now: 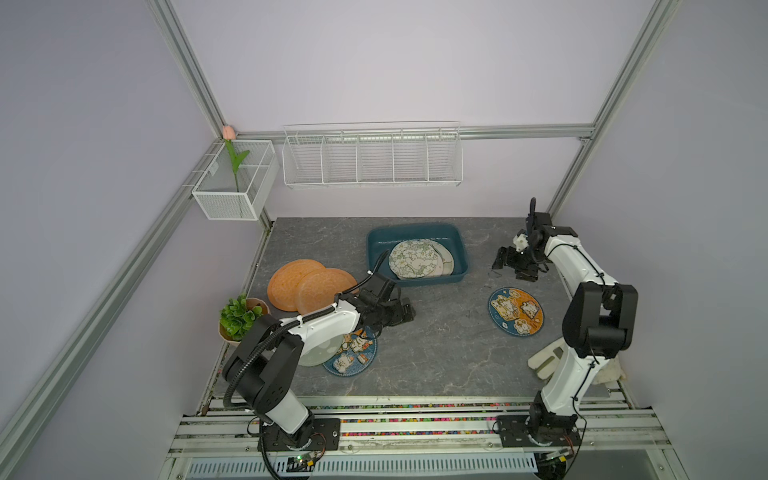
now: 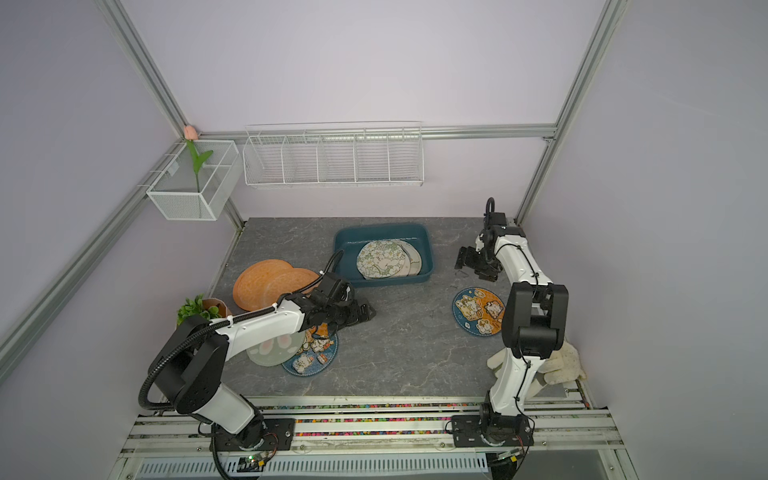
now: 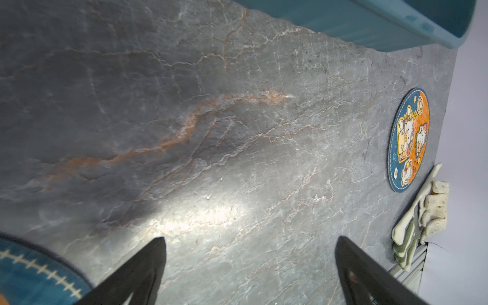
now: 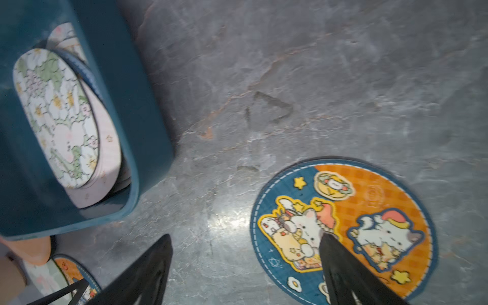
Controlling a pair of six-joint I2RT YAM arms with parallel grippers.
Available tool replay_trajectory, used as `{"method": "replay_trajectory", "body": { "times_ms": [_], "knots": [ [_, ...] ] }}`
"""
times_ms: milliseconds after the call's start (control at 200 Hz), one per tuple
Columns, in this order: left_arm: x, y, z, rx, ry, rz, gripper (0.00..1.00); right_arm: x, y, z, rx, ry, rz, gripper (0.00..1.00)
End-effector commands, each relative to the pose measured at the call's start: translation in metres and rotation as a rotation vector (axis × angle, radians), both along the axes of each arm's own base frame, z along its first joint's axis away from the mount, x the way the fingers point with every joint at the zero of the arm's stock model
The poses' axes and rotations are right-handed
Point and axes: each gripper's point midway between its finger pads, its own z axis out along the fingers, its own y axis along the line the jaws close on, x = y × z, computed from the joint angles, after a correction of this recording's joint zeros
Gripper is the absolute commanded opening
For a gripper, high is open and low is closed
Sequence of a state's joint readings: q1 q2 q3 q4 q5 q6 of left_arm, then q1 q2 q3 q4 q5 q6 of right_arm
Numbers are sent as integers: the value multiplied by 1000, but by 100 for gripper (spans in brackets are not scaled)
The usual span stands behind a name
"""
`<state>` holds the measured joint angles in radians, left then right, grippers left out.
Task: Put the coasters into the storage box
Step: Move the coaster to the center of the board.
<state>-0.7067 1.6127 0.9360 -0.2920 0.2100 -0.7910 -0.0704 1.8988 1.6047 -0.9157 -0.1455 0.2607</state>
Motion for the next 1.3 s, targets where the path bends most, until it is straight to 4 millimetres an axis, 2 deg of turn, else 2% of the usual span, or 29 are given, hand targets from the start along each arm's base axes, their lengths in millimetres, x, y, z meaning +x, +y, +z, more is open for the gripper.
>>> {"method": "replay_trajectory", "body": {
  "times_ms": [0, 250, 475, 970, 1185, 1295],
  "knots": [
    [11, -9, 10, -26, -28, -11, 99, -10, -30, -21, -46, 67, -59, 89],
    [14, -13, 9, -20, -22, -29, 99, -12, -76, -50, -36, 121, -169, 89],
    [13, -14, 5, -21, -14, -26, 99, -22, -93, -73, -28, 193, -186, 89],
    [15, -18, 3, -20, -7, -48, 99, -48, -95, -107, -18, 305, -196, 89],
    [15, -19, 2, -19, -7, -56, 99, -60, -89, -113, 0, 332, -195, 89],
    [14, -20, 2, -22, -8, -61, 99, -68, -79, -113, 39, 346, -191, 89]
  ]
}}
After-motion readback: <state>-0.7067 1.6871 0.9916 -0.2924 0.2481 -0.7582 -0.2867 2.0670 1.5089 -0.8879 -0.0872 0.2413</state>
